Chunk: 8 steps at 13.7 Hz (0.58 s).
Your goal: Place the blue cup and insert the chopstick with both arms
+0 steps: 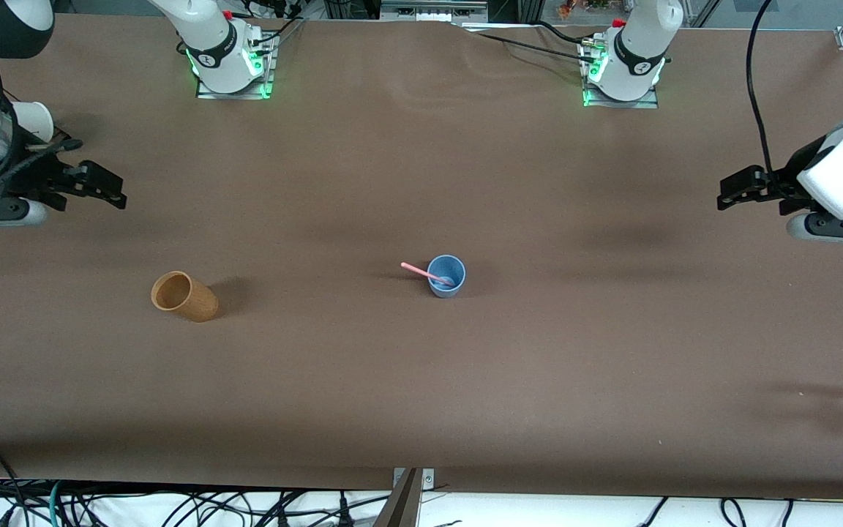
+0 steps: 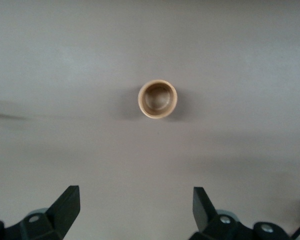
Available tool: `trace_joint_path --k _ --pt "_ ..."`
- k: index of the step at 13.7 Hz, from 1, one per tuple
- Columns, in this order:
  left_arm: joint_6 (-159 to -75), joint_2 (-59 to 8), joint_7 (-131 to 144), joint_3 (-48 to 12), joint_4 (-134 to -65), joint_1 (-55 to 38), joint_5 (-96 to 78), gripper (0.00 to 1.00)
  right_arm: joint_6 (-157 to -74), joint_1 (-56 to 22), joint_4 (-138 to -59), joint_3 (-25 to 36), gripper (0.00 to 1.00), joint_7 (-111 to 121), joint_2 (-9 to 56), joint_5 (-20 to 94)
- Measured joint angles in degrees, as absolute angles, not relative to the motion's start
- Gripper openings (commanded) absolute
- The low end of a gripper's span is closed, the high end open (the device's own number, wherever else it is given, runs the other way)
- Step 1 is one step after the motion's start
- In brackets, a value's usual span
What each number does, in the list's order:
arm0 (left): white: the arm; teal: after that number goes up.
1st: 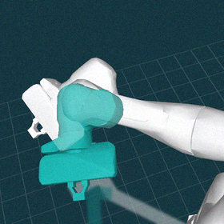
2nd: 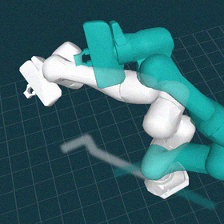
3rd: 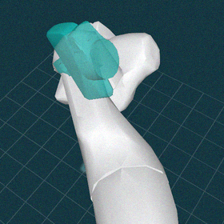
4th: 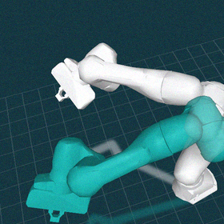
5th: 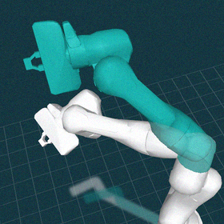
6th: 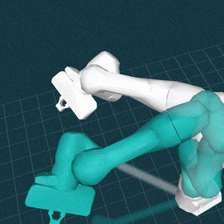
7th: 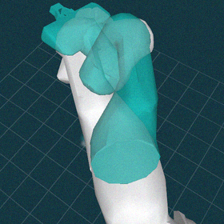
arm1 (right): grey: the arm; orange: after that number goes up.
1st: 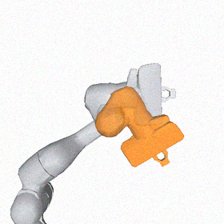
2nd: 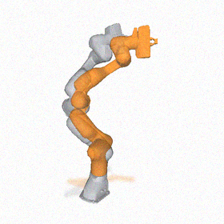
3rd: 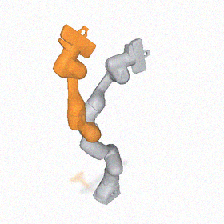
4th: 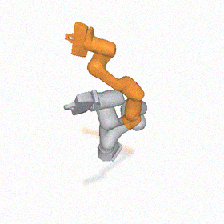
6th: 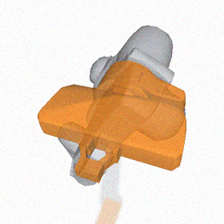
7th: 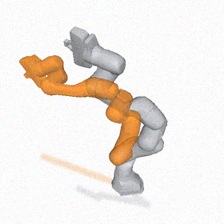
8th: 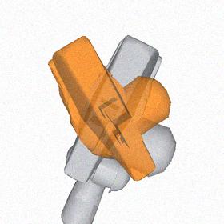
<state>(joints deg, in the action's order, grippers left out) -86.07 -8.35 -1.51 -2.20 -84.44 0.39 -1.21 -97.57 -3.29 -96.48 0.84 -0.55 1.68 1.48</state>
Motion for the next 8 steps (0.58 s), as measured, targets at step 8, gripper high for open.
trace_joint_path --k 8 --pt "-86.18 -8.11 -2.44 -2.17 -84.43 1.19 -1.09 1.00 -95.21 -2.88 -97.97 0.14 1.00 0.82 -0.45 0.70"
